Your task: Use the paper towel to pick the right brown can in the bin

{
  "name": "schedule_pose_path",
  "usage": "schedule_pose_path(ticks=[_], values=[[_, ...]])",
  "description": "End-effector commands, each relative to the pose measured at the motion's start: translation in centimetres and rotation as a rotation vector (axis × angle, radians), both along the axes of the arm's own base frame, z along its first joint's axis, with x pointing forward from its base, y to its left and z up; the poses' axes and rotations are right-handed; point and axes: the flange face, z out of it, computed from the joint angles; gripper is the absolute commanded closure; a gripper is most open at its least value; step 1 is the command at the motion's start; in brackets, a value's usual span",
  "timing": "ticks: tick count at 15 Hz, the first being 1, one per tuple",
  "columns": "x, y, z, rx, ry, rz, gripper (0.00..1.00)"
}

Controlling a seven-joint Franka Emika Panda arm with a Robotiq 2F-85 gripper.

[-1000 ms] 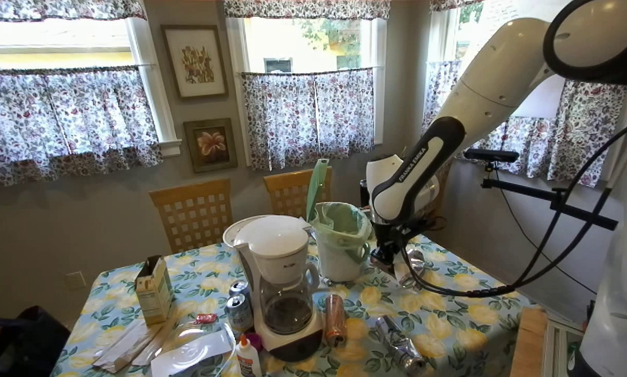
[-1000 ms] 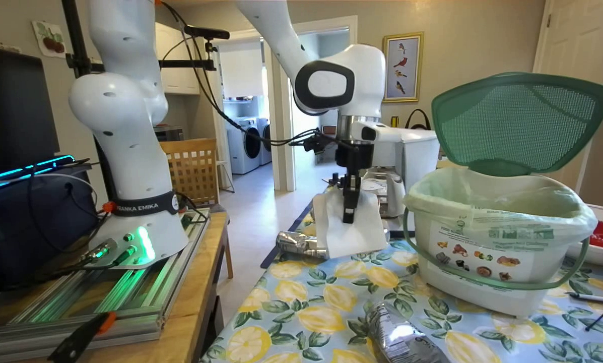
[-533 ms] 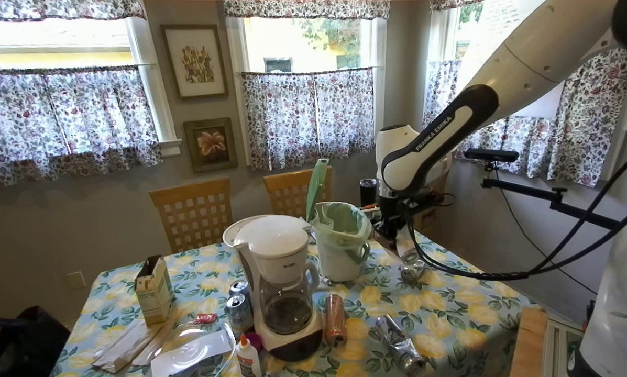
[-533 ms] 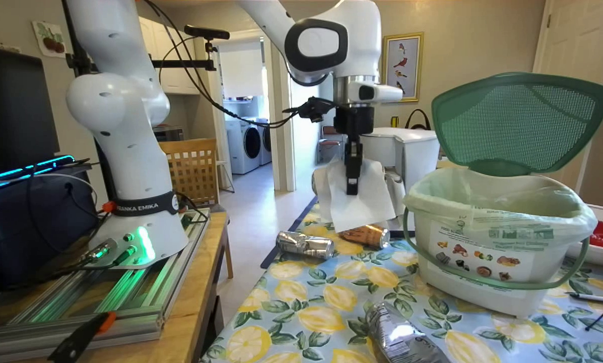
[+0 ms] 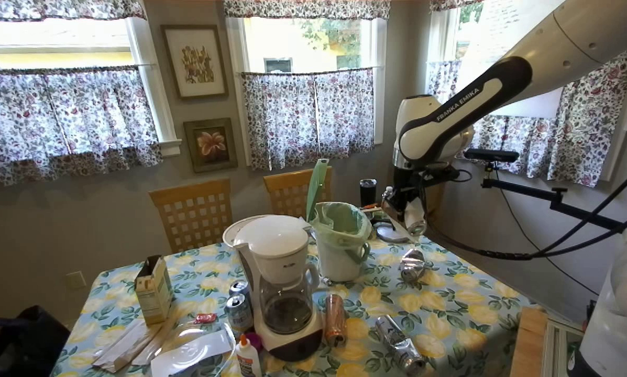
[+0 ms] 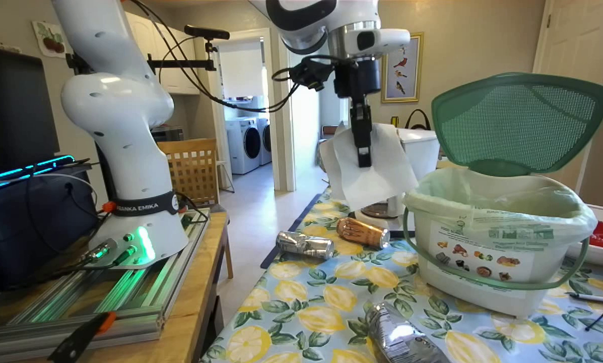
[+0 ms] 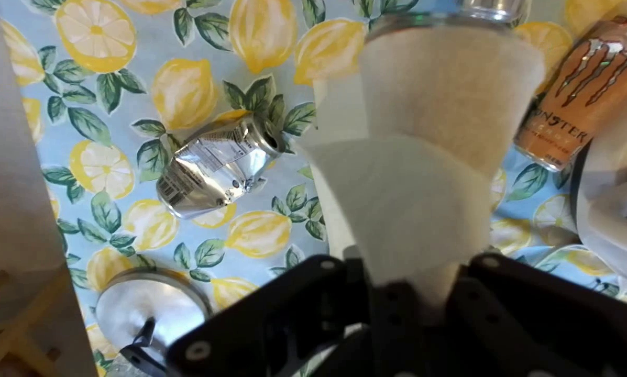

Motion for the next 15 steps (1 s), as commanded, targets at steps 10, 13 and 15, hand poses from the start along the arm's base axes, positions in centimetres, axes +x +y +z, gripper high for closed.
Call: schedule_pose_path(ticks=[10,13,15], values=[[2.4,-5.0,3.7,-0.016,-0.13,0.18,1.0],[4.3,-5.6,4.2,-0.006,-0.139,0.22,1.0],[3.0,-5.1,4.3,-0.019,-0.139,0.205,0.98]])
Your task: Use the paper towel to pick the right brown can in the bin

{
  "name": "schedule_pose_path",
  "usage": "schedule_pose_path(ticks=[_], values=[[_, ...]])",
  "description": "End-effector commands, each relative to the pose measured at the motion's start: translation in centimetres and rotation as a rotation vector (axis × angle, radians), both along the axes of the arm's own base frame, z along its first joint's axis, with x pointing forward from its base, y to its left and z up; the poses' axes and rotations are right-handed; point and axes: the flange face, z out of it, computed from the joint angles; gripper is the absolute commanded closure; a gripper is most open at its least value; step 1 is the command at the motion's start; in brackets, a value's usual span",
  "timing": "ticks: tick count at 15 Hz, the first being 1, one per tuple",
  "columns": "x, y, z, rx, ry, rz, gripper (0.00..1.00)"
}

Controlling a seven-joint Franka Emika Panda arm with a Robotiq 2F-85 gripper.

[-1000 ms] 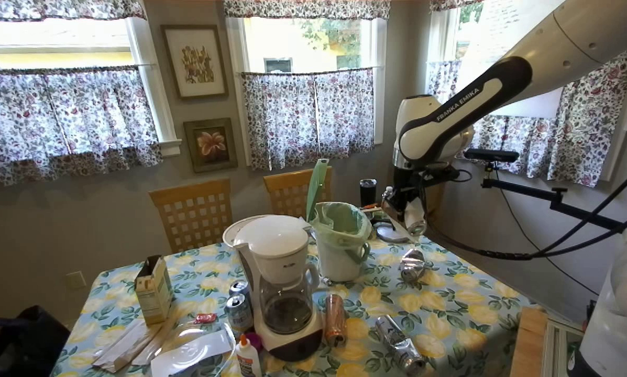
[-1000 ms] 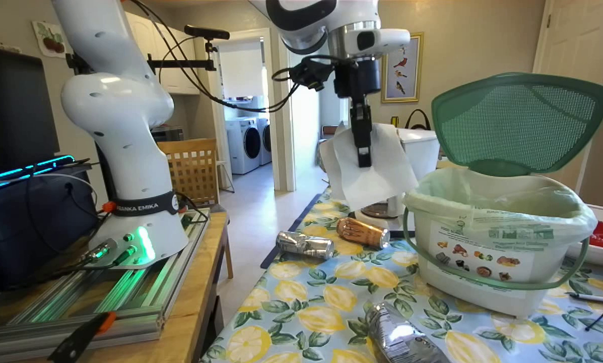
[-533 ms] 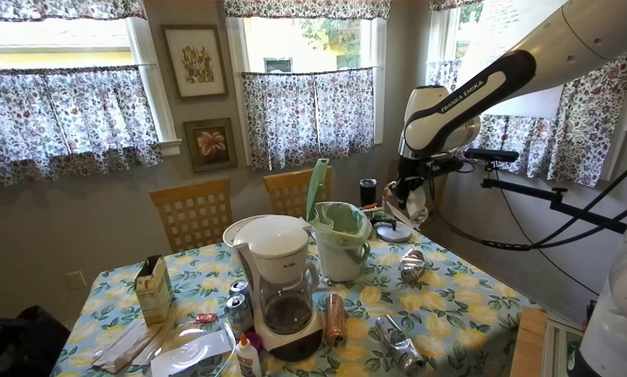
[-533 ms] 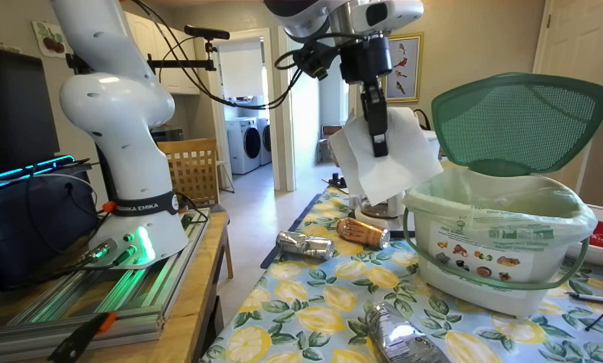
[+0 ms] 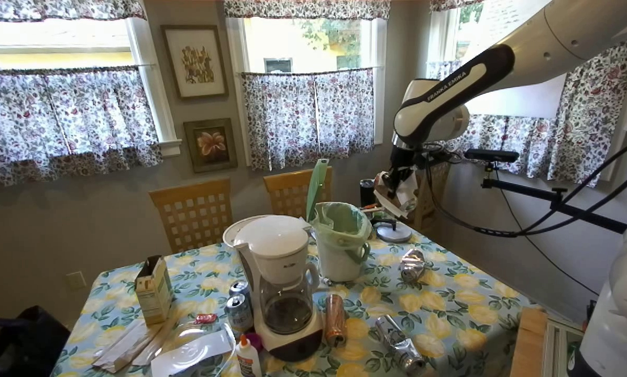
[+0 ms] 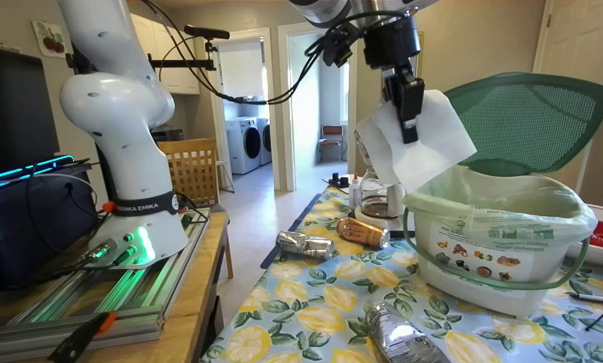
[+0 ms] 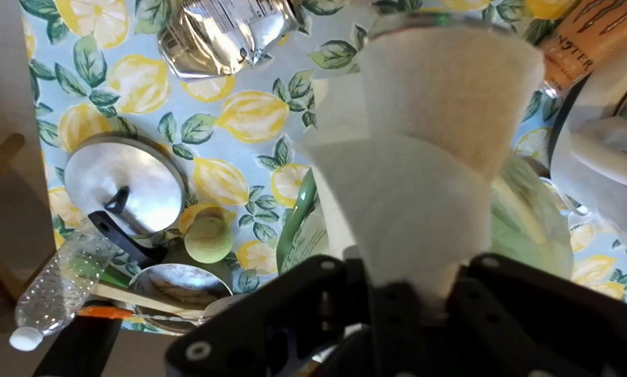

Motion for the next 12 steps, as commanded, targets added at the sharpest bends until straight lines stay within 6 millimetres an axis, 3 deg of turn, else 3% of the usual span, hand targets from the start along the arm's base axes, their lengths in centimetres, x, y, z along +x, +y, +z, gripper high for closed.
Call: schedule_pose_path(ticks=[1,8,12], values=[[0.6,-0.2,0.0,-0.001,0.0,0.007,0.98],[1.5,-0.5,-0.4,-0.005,0.008,0.013,1.0],[3.5,-0.8,0.5,-0.005,-0.03,0.008,1.0]])
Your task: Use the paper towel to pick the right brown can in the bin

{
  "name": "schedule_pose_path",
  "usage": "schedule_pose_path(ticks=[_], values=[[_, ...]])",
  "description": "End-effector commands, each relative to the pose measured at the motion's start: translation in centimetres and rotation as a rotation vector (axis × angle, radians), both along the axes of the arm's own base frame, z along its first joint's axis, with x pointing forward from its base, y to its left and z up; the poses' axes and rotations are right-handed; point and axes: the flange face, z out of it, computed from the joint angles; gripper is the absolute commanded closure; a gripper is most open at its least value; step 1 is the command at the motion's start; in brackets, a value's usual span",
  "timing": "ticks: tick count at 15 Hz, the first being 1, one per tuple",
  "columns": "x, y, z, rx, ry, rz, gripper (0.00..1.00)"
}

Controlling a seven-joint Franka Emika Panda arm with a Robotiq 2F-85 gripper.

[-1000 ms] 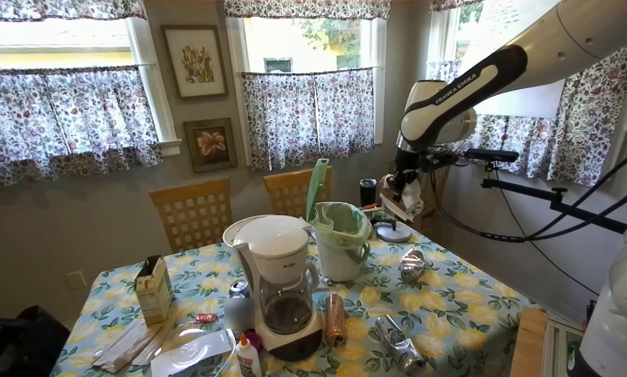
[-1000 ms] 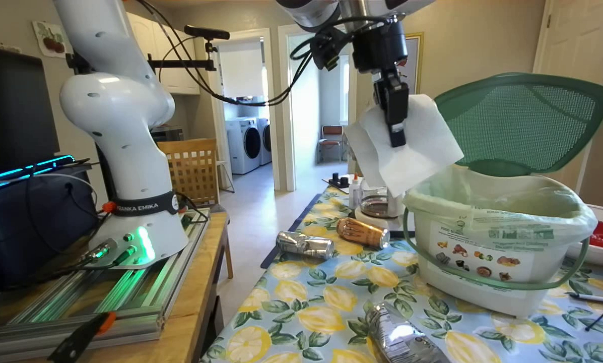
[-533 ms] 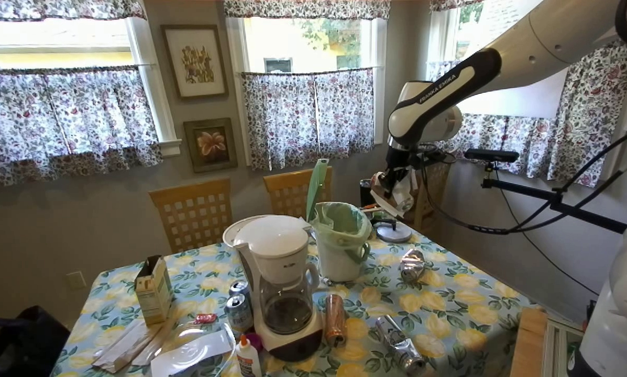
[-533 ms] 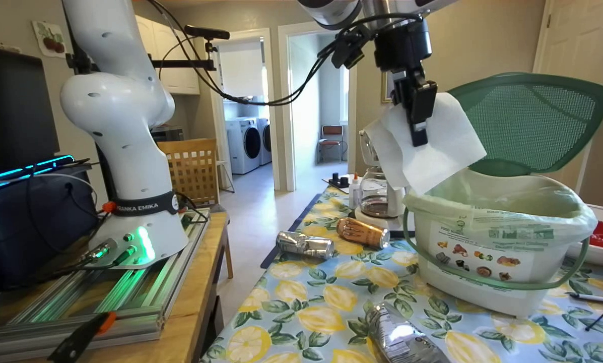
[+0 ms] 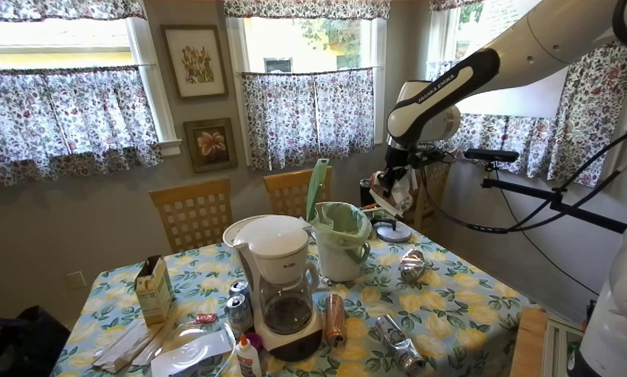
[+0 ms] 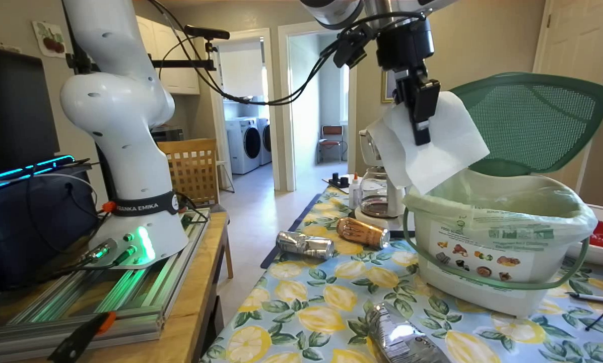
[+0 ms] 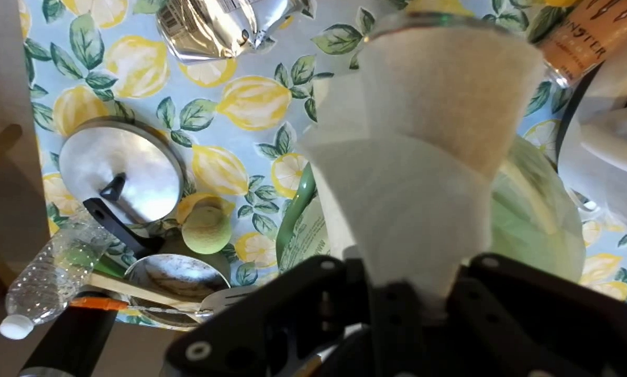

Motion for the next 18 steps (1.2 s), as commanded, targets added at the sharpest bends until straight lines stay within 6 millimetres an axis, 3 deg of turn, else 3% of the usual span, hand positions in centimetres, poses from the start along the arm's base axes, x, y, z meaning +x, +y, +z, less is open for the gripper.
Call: schedule_pose_path(ticks=[1,10,18], values=[[2.4,-0.5,1.1,-0.001,-0.035,-0.007,1.0],[7.6,-1.2,-0.2,0.125,-0.103,-0.028,1.0],[10.5,-0.9,-2.0,0.149,-0.115,-0.052,1.0]])
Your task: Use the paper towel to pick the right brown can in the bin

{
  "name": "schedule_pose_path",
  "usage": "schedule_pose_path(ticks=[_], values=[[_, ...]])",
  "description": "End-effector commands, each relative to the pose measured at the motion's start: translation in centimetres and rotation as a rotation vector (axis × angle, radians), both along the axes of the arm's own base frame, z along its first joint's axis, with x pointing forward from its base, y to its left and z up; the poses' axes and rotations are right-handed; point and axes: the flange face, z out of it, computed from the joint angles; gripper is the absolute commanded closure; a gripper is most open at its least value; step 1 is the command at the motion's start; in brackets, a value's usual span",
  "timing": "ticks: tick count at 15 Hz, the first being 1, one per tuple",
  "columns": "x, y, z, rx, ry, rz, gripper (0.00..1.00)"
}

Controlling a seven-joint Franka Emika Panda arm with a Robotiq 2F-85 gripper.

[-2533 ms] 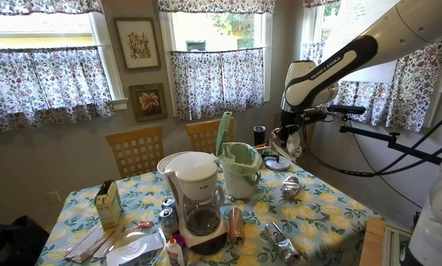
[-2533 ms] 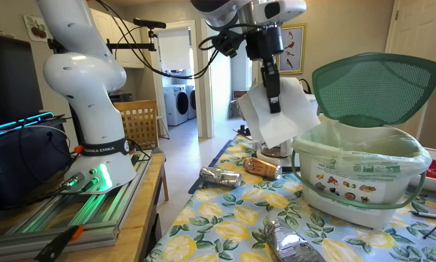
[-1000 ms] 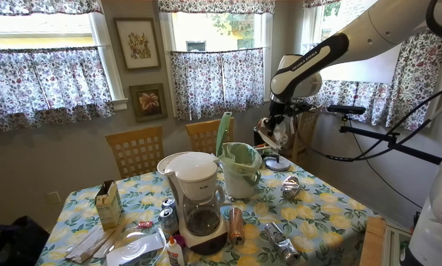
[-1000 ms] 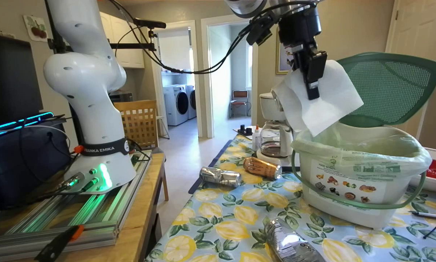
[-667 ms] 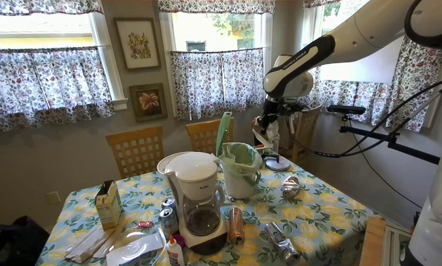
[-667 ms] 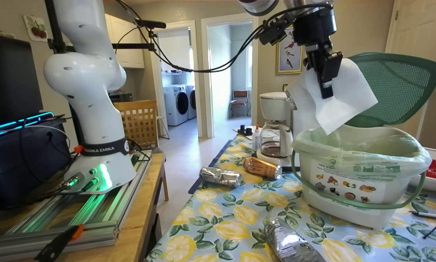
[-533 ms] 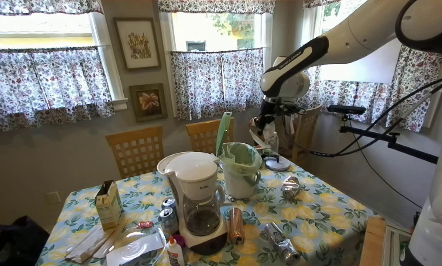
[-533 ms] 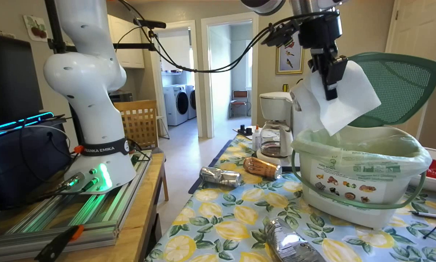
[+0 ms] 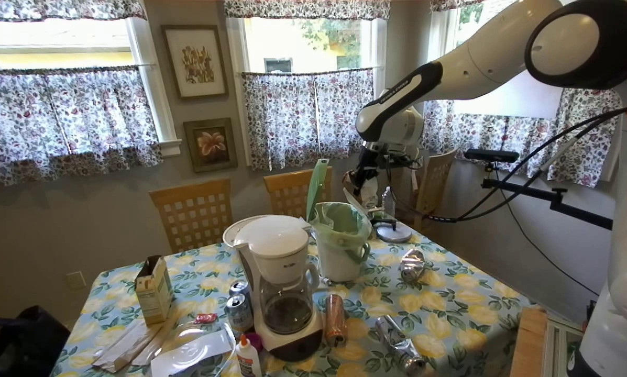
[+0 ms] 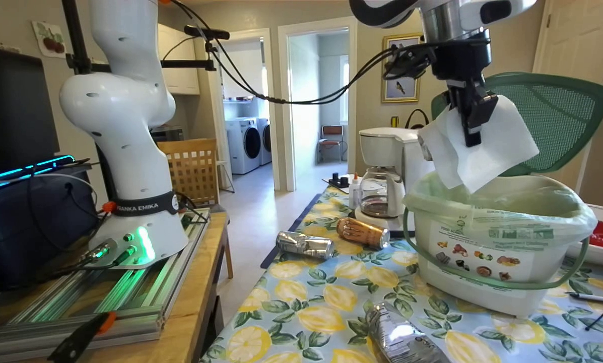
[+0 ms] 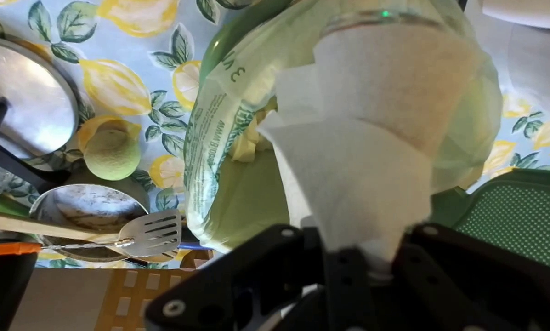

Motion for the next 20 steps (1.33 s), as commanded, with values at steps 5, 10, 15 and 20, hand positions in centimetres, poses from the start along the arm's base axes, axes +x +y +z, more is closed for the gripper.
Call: schedule_pose_path(ticks=[5,10,15,20], values=[[2.7,-0.2,-1.3,0.037,-0.043,-0.068,1.0],[3.4,0.0,-1.7,0.056,-0.066,-0.122,1.0],[3.9,0.6,-2.3,0.086,-0.091,-0.163,1.0],[4.0,1.2,-3.0,0.113,-0.087,-0.177,1.0]])
